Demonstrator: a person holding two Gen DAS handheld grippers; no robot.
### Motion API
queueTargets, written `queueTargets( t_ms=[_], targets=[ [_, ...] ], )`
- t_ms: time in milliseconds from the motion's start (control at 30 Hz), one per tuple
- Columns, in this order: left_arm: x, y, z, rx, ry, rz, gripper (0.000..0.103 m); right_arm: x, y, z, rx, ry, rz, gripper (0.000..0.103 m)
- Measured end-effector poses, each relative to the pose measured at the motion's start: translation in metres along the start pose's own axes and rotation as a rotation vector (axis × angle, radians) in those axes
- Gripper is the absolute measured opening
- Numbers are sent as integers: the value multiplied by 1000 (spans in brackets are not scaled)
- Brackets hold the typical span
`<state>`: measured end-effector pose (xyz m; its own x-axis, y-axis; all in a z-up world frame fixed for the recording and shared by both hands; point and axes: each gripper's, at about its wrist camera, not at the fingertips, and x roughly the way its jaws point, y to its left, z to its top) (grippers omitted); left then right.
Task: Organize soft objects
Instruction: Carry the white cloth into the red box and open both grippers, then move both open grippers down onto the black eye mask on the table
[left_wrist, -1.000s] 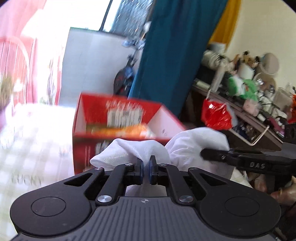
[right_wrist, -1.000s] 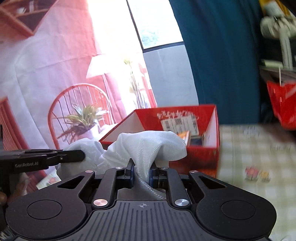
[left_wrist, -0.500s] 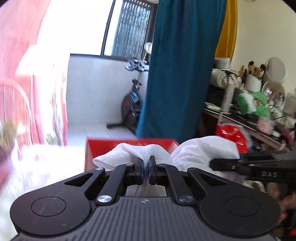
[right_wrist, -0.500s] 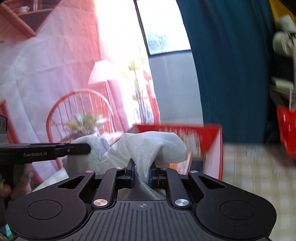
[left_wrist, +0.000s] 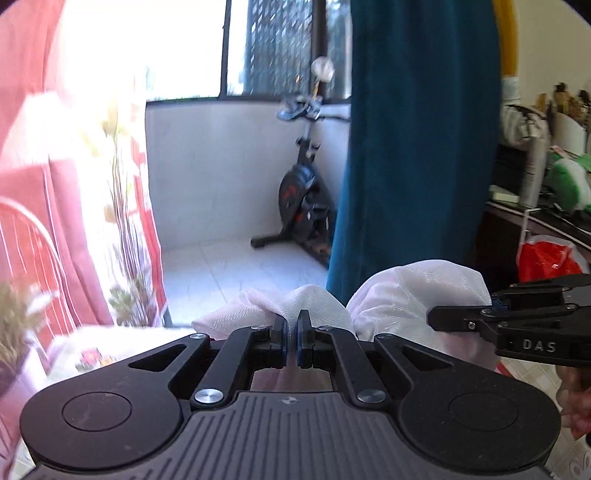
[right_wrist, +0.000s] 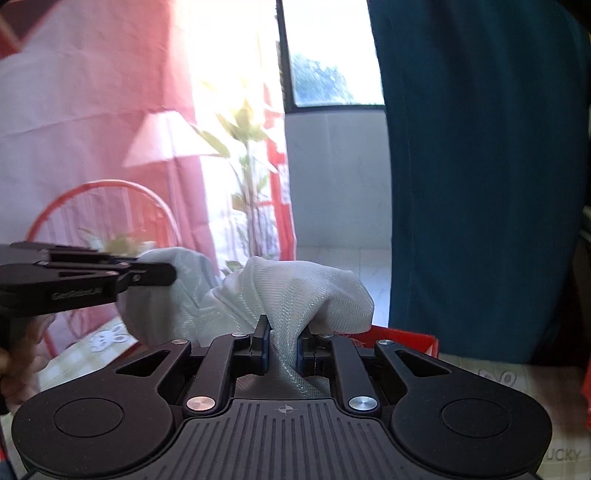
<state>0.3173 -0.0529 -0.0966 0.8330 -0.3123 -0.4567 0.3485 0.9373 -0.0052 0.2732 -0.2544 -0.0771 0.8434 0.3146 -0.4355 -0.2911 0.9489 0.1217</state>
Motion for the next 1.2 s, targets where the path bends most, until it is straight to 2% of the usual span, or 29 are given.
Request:
queueTargets(
  t_ms=[267,400,467,533,567,600,700,900,1000,1200],
  targets=[
    [44,8,-8,-1,155,-10,7,70,-12,-10,35,184,-102,11],
    [50,13,-16,-32,186,33,23,96,-25,-17,172,279,-140,11],
    [47,15,-17,-29,183,42,26,103,-32,-26,234,325,-173,13],
    [43,17,-15,-31,179,43,30,104,-31,-28,233,315,-198,20],
    [39,18,-11,-35,174,46,36,102,-29,-28,216,303,-213,25],
    [35,19,-8,-44,168,53,43,99,-25,-26,200,291,-217,28],
    [20,21,-4,-73,162,52,54,80,-16,-26,165,256,-205,33],
    [-24,7,-9,-47,141,9,58,21,14,-32,88,196,-172,36],
    [-50,-1,-17,-35,136,-10,58,-14,30,-37,69,140,-130,36],
    [-91,-12,-40,-24,142,-60,58,-65,55,-58,45,90,-83,36]
  ],
)
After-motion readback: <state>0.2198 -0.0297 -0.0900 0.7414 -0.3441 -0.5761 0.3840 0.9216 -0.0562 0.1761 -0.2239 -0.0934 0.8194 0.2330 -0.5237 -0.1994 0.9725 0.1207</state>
